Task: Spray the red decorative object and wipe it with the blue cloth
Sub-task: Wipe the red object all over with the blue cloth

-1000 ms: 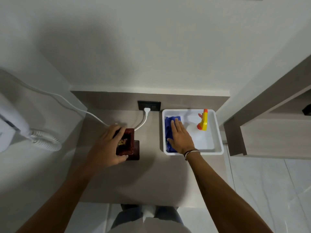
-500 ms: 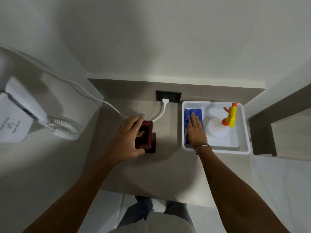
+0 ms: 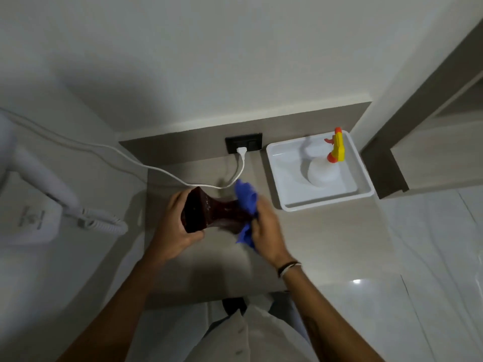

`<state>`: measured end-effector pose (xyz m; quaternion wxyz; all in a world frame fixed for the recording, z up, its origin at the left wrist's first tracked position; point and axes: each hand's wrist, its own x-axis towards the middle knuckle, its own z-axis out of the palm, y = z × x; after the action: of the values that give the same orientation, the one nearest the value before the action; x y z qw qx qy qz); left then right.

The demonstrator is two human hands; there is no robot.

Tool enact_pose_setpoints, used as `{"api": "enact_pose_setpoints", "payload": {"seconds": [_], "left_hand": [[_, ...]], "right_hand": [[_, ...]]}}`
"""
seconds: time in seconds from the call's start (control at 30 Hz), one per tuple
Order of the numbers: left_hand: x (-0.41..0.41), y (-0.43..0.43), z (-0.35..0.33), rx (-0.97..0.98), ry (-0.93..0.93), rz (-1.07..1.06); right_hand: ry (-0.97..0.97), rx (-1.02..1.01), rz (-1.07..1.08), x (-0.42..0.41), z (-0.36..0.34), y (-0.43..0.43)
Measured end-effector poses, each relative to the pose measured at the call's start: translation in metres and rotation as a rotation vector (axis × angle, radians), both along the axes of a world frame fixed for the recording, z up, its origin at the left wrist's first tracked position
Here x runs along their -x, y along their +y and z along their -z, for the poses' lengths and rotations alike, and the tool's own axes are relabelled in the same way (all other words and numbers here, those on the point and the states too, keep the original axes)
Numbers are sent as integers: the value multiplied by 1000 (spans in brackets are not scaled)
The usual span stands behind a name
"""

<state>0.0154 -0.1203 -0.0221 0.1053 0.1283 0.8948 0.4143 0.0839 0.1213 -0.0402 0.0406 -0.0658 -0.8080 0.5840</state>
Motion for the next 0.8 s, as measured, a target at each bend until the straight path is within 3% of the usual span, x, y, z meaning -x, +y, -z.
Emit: {"api": "enact_pose_setpoints", "payload": {"seconds": [0.13,0.23,0.3,0.4,0.57,0.73,0.8], "left_hand": [[4,-10,1,16,21,52],[5,-25,9,80,32,45],[5,-32,13,99,25,40],[6,-30,11,70,18,48],[8,-33,11,-20,3,95],[0,-37,20,14,7,42],[3,-33,18,1,5,37]], "right_hand": [[41,-148,-243,-17,9,-73],[64,-336,-265,-24,35,-64],[-70,-448,-208,-23,47,-41],[-157,-405,-165,-16,39,-42],[113,-277,-274,-18,21,-107],[-194,-468,-118,-16,42,-53],[-131,-392,-157,-11,32,-65]]}}
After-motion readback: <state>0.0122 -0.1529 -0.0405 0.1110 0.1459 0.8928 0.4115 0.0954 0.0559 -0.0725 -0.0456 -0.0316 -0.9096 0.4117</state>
